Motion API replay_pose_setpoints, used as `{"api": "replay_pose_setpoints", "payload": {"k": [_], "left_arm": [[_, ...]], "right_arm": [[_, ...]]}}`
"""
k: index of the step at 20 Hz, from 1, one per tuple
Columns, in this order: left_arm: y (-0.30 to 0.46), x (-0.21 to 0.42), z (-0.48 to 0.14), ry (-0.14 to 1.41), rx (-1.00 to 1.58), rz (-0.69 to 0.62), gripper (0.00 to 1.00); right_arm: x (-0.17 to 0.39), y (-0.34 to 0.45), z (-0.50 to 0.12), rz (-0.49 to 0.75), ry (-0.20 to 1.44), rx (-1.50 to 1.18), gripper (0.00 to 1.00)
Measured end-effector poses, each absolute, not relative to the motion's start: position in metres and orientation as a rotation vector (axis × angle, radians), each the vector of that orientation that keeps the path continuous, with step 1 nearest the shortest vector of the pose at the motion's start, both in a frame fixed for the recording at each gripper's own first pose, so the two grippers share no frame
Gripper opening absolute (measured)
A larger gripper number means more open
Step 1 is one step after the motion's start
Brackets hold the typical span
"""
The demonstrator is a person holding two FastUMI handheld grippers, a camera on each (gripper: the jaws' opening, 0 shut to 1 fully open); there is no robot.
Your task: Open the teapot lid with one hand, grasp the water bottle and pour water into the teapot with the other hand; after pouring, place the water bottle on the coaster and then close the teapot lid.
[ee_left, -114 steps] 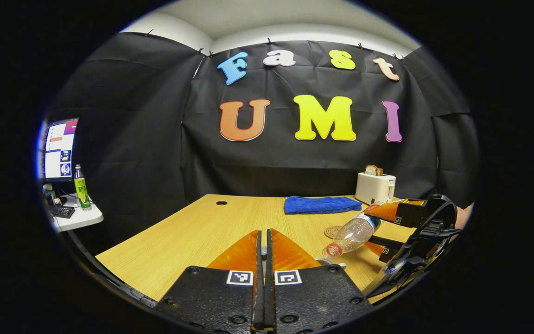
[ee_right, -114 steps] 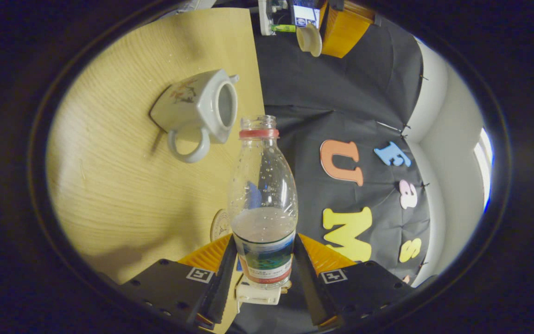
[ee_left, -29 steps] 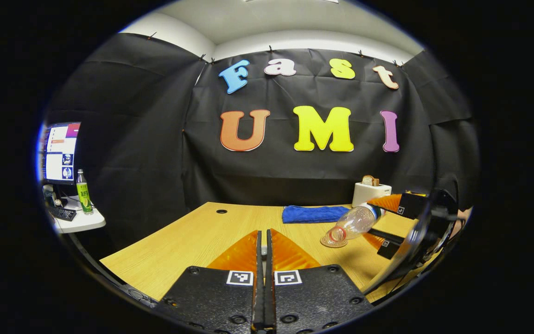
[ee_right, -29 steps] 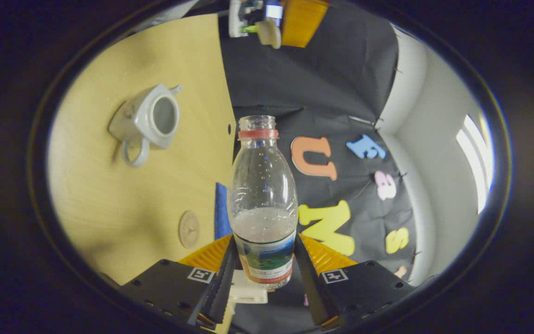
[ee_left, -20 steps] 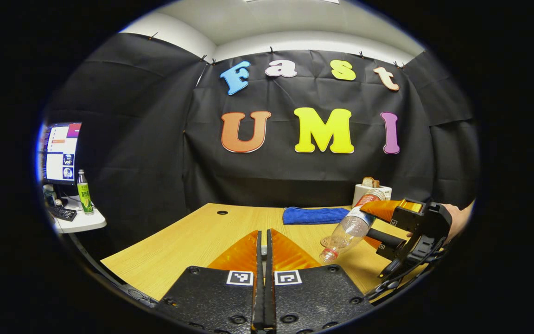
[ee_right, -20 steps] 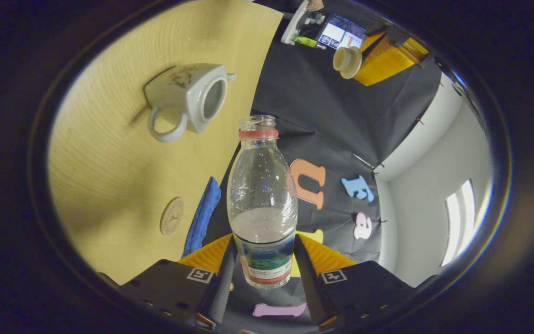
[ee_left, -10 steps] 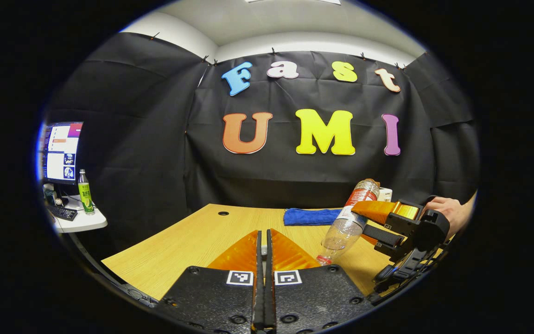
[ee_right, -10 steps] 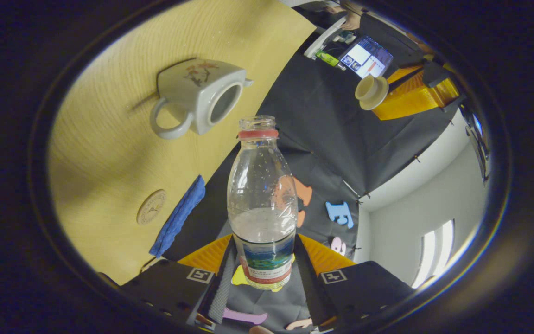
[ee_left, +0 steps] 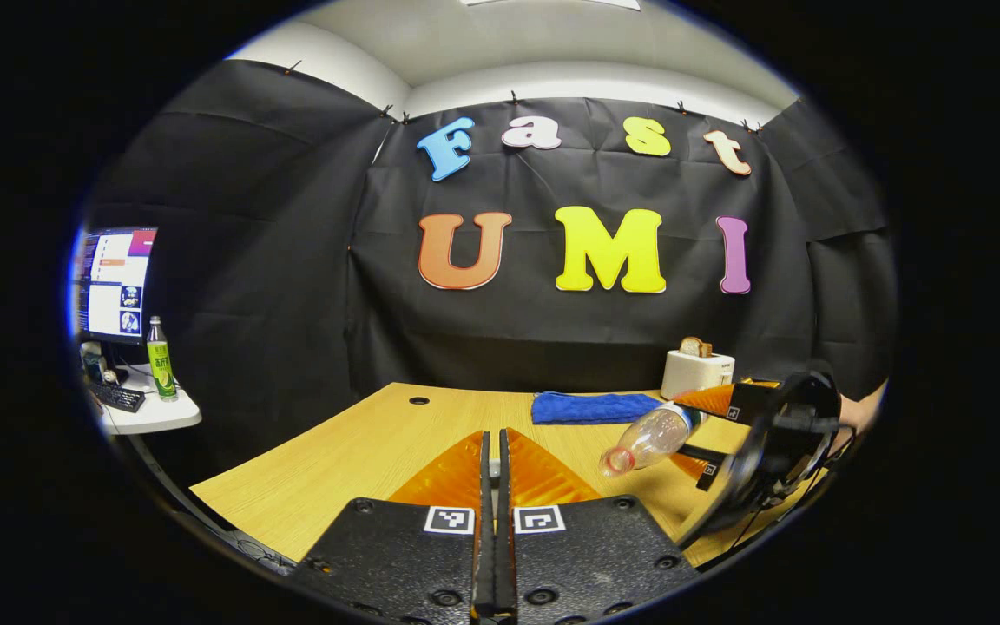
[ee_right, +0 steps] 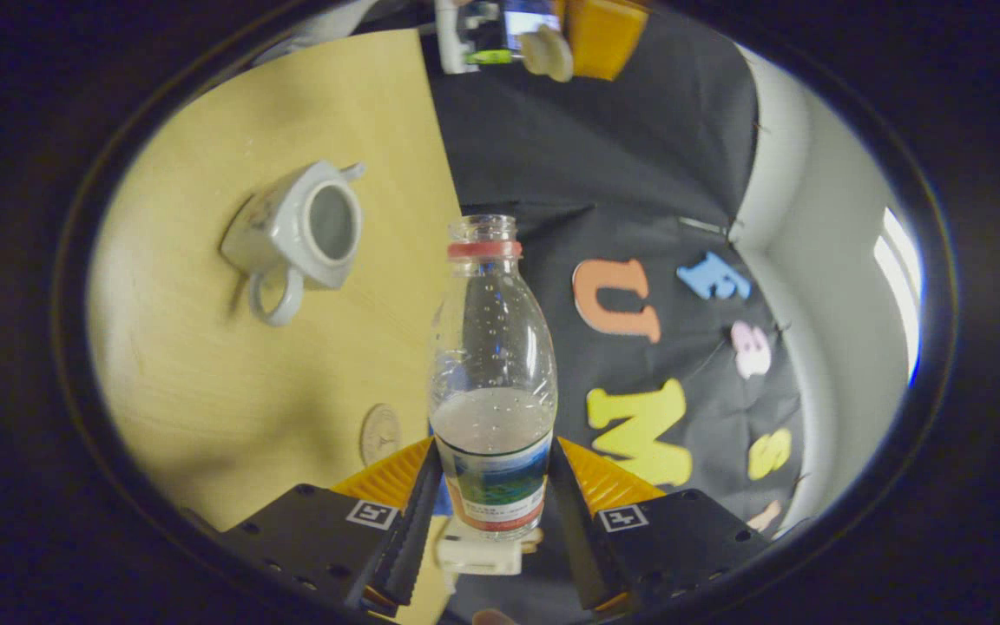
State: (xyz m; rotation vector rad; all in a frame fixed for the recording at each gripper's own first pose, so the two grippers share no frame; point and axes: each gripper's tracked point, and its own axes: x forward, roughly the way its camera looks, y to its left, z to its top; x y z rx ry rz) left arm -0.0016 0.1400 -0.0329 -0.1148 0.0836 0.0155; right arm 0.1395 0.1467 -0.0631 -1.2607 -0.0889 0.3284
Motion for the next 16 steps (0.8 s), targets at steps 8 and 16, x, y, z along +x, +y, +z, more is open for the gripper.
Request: {"api": "replay_pose_setpoints", "payload": {"k": [8, 16], "left_arm": [[0.123, 0.000, -0.034, 0.090, -0.114, -0.013, 0.03], [0.125, 0.002, -0.040, 0.103, -0.097, -0.005, 0.03]], "right_arm": [[0.176, 0.144, -0.041, 0.409, 0.129, -0.254, 0.70], [0.244, 0.150, -0.080, 0.420, 0.239, -0.002, 0.68]]}}
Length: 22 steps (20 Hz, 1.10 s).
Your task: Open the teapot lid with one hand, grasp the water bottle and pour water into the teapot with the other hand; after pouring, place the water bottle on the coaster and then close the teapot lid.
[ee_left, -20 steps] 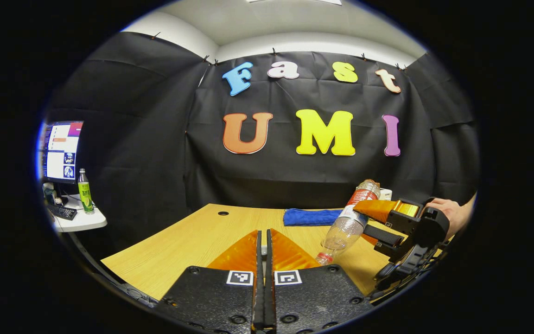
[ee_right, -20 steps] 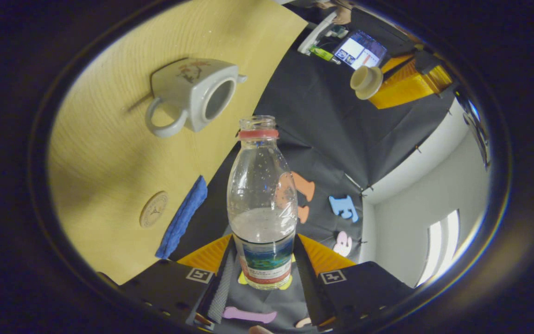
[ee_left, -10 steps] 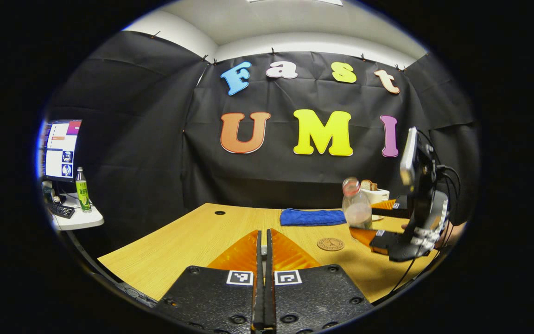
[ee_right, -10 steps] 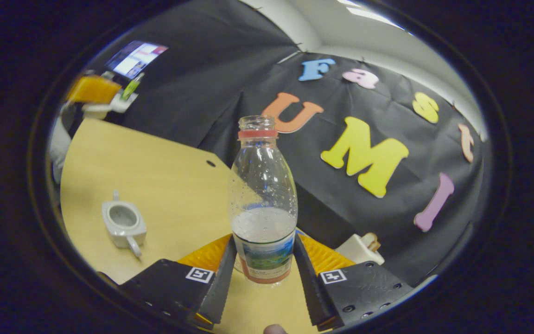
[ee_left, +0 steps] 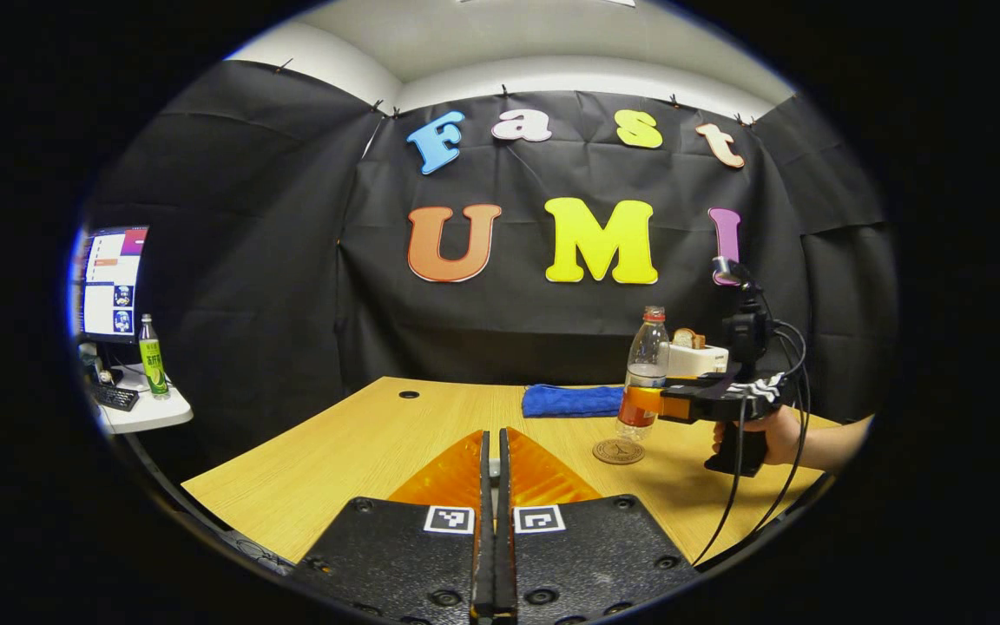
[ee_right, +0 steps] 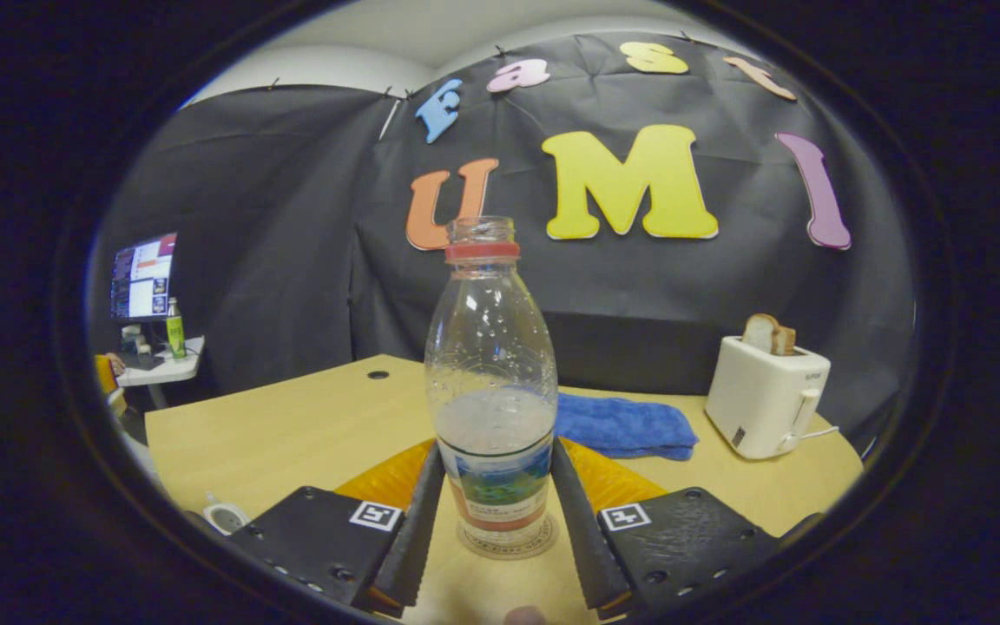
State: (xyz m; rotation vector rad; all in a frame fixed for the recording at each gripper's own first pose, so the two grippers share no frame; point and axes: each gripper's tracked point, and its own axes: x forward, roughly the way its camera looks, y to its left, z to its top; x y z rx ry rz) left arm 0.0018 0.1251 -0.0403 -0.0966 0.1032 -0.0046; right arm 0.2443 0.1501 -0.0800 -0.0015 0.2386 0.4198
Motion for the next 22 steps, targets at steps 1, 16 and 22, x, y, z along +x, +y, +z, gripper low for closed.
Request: {"api": "replay_pose_setpoints", "payload": {"k": [1, 16, 22], "left_arm": [[0.125, 0.000, -0.039, 0.104, -0.094, -0.001, 0.03], [0.125, 0.007, -0.052, 0.131, -0.079, 0.006, 0.03], [0.111, 0.010, -0.053, 0.125, -0.101, -0.011, 0.03]], "right_arm": [[0.250, 0.152, -0.088, 0.416, 0.253, 0.005, 0.68], [0.261, 0.149, -0.121, 0.391, 0.336, 0.017, 0.94], [0.212, 0.127, -0.112, 0.421, 0.355, 0.020, 0.95]]}}
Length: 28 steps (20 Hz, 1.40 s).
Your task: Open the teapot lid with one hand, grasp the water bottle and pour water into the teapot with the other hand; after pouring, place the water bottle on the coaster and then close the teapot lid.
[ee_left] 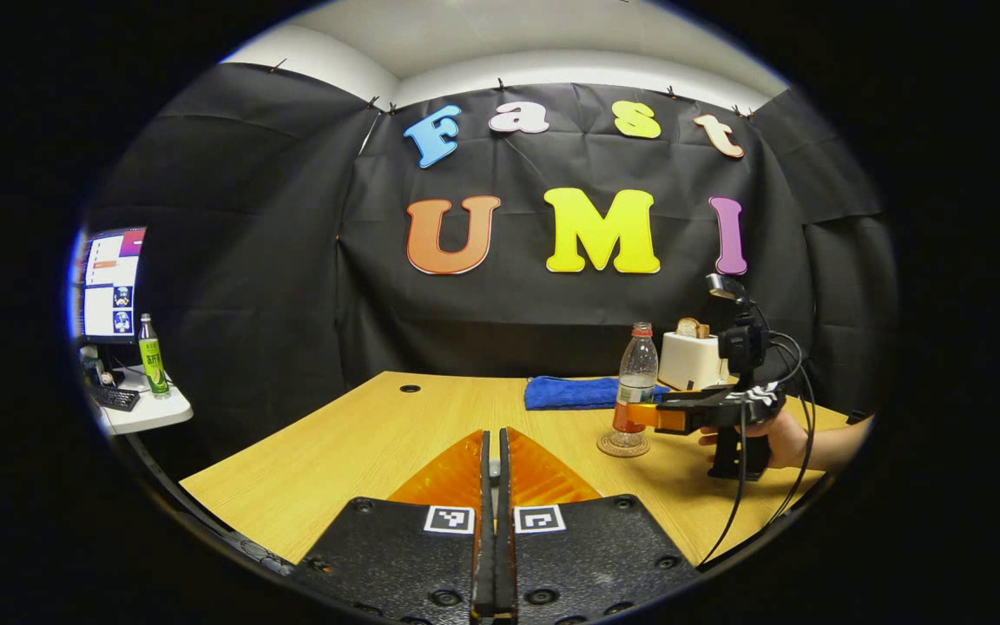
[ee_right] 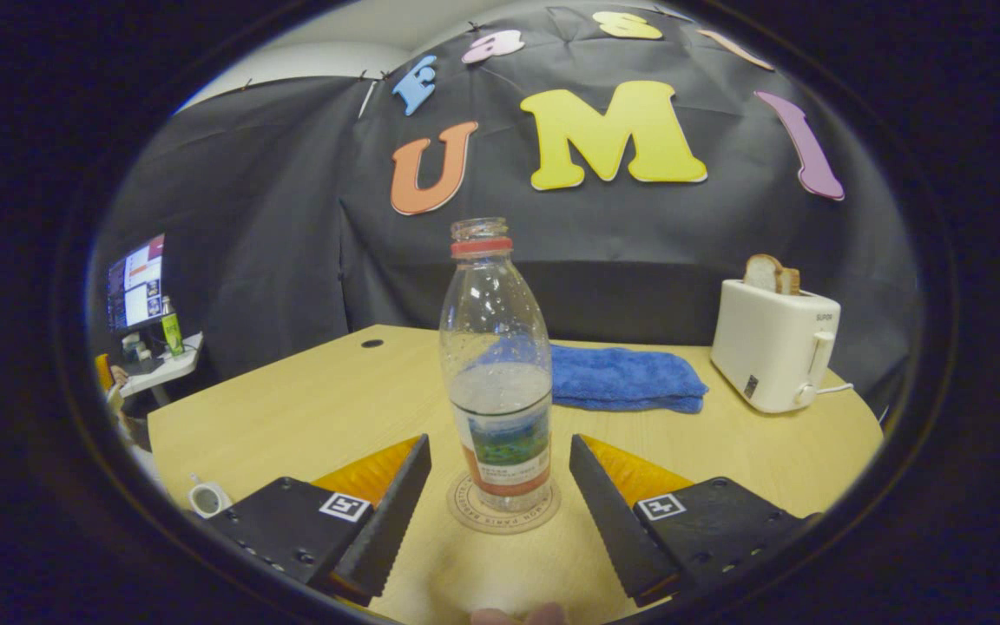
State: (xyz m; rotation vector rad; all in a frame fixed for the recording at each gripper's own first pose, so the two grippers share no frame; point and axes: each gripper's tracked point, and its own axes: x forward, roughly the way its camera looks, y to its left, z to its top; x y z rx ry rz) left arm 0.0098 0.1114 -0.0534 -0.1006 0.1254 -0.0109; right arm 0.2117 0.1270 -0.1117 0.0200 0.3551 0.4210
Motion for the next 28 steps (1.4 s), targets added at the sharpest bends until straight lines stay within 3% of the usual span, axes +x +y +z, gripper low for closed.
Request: {"api": "replay_pose_setpoints", "payload": {"k": [12, 28], "left_arm": [[0.045, 0.035, -0.079, 0.122, -0.156, -0.113, 0.03], [0.045, 0.051, -0.127, 0.212, -0.172, -0.087, 0.03]], "right_arm": [[0.081, 0.031, -0.072, 0.294, 0.187, -0.062, 0.95], [0.066, -0.005, -0.079, 0.224, 0.192, -0.045, 0.94]]}}
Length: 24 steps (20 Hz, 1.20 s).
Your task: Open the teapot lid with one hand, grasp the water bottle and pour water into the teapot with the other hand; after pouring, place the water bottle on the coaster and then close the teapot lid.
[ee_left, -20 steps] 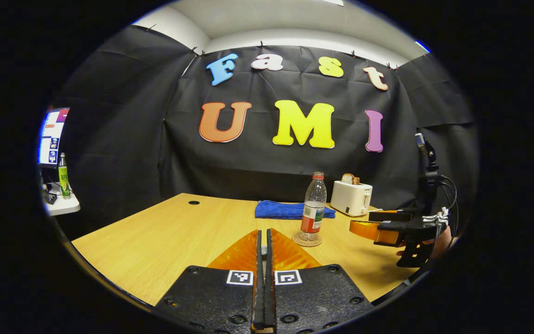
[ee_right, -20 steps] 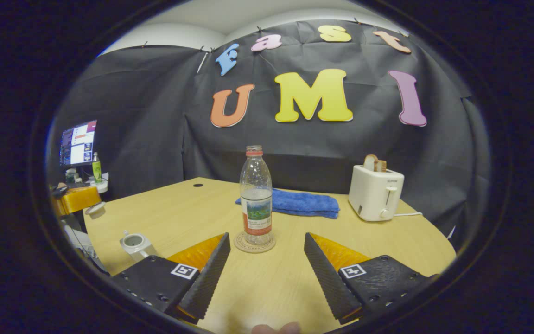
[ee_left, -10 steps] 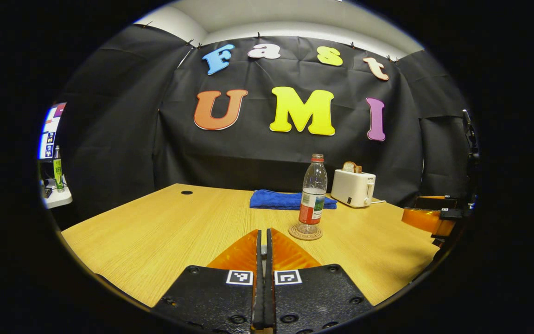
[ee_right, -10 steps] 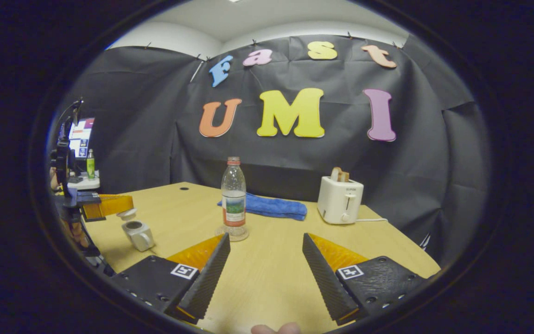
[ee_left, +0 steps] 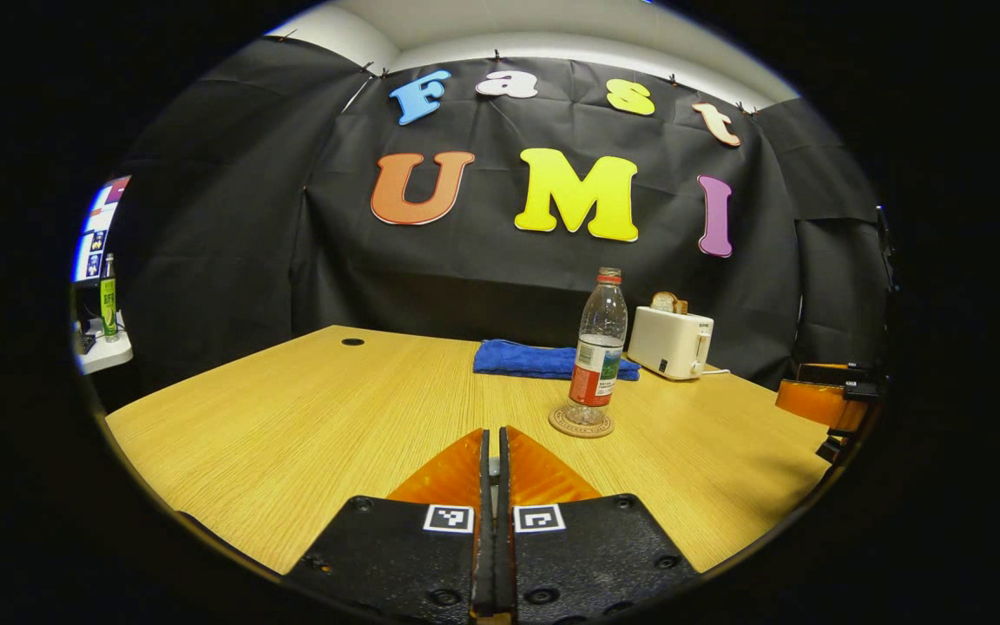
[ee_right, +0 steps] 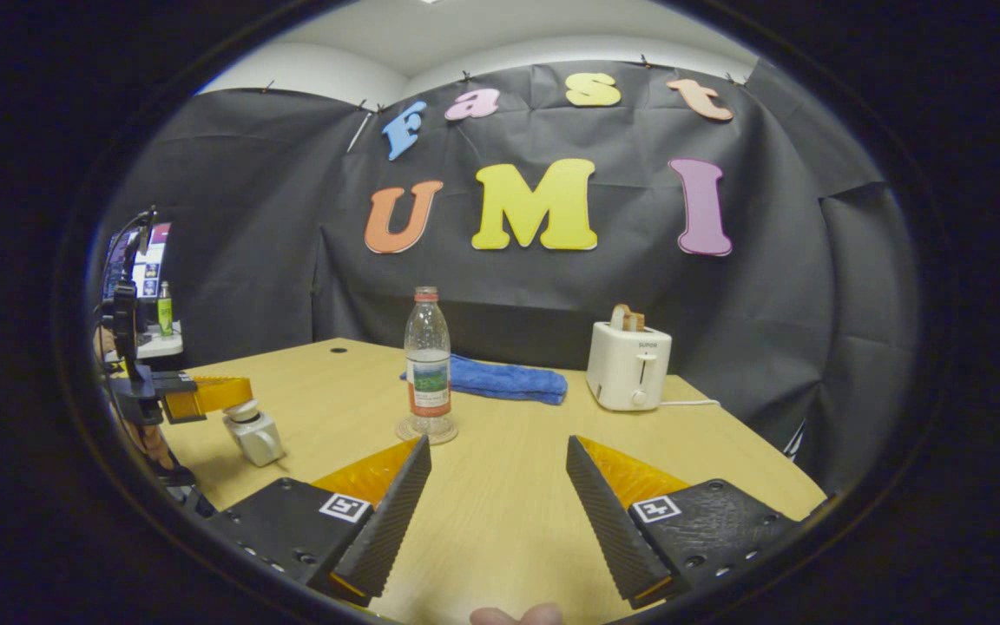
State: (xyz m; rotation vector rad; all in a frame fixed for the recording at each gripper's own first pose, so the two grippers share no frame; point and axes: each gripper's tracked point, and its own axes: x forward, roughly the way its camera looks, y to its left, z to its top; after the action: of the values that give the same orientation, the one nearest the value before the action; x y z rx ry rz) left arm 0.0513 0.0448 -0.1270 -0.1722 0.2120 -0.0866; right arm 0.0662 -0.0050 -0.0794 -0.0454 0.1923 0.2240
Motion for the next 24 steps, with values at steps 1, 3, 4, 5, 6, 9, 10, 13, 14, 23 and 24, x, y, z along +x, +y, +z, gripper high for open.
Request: {"api": "replay_pose_setpoints", "payload": {"k": [1, 3, 4, 5, 6, 9, 10, 13, 14, 23, 24], "left_arm": [[0.046, 0.052, -0.129, 0.217, -0.176, -0.084, 0.04], [0.044, 0.051, -0.135, 0.233, -0.187, -0.086, 0.04], [0.042, 0.051, -0.135, 0.235, -0.192, -0.090, 0.06], [0.043, 0.051, -0.134, 0.233, -0.193, -0.082, 0.07], [0.045, 0.049, -0.132, 0.227, -0.192, -0.070, 0.09], [0.061, 0.049, -0.122, 0.212, -0.161, 0.015, 0.55], [0.067, 0.047, -0.112, 0.189, -0.139, 0.046, 0.75], [0.061, 0.040, -0.066, 0.087, -0.089, 0.072, 0.99], [0.054, 0.038, -0.055, 0.069, -0.090, 0.063, 0.99], [0.012, 0.004, 0.019, -0.031, -0.109, 0.030, 0.99], [0.016, 0.004, 0.019, -0.028, -0.105, 0.040, 0.99]], "right_arm": [[0.065, -0.005, -0.079, 0.223, 0.192, -0.047, 0.94], [0.062, -0.008, -0.077, 0.214, 0.186, -0.051, 0.94], [0.063, -0.011, -0.077, 0.212, 0.182, -0.050, 0.94], [0.062, -0.011, -0.076, 0.209, 0.180, -0.047, 0.94], [0.060, -0.012, -0.076, 0.207, 0.178, -0.045, 0.94], [0.055, -0.016, -0.074, 0.194, 0.172, -0.030, 0.94], [0.055, -0.019, -0.073, 0.180, 0.166, -0.019, 0.94], [0.054, -0.017, -0.063, 0.165, 0.114, 0.061, 0.94], [0.054, -0.016, -0.062, 0.159, 0.106, 0.087, 0.94], [0.028, -0.019, 0.002, 0.079, -0.009, 0.033, 0.92], [0.024, -0.018, 0.005, 0.074, -0.012, 0.029, 0.94]]}}
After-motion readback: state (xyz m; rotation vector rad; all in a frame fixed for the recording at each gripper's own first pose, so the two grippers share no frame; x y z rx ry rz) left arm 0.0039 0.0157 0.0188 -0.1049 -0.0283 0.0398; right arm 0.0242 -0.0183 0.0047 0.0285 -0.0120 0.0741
